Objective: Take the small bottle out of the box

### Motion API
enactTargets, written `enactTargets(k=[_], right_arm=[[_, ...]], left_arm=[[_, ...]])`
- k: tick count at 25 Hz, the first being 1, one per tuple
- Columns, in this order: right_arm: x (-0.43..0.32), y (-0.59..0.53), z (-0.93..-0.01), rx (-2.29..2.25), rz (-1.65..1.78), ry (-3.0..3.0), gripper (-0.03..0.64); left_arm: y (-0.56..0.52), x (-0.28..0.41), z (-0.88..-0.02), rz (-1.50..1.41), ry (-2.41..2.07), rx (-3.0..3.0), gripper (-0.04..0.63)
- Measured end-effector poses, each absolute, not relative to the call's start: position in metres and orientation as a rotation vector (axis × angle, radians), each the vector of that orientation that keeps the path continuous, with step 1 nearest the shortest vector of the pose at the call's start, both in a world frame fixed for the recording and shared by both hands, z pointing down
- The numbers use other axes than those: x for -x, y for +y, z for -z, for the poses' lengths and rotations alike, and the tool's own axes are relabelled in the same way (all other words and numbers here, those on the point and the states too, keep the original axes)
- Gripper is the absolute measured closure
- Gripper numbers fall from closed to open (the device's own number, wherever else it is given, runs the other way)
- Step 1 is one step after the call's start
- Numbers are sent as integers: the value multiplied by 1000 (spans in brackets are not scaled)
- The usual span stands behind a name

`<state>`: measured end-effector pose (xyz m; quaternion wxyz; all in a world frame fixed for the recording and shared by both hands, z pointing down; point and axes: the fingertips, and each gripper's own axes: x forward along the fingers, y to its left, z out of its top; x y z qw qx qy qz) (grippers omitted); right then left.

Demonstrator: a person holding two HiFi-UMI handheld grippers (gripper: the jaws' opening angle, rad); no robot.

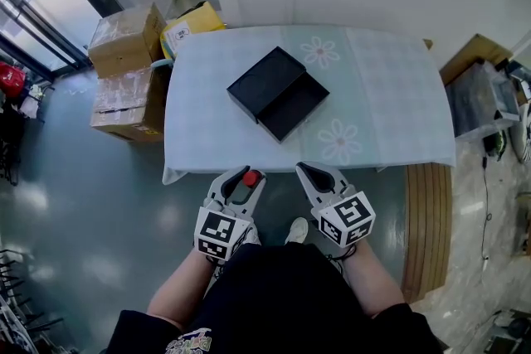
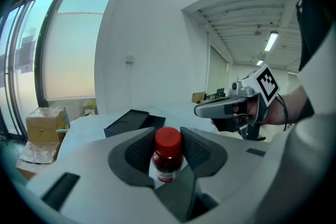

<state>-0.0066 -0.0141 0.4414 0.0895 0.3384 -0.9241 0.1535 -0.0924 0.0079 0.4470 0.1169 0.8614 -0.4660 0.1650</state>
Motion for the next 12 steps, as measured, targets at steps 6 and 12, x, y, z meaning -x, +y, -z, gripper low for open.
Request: enactTargets(k=[6, 12], right_arm=[[25, -3, -439, -1077, -459, -2719, 594], [38, 7, -443, -1130, -472, -2681, 594]], left_arm=[[13, 109, -443, -466, -1298, -2564, 428], [18, 125, -446, -454, -1251, -2584, 428]])
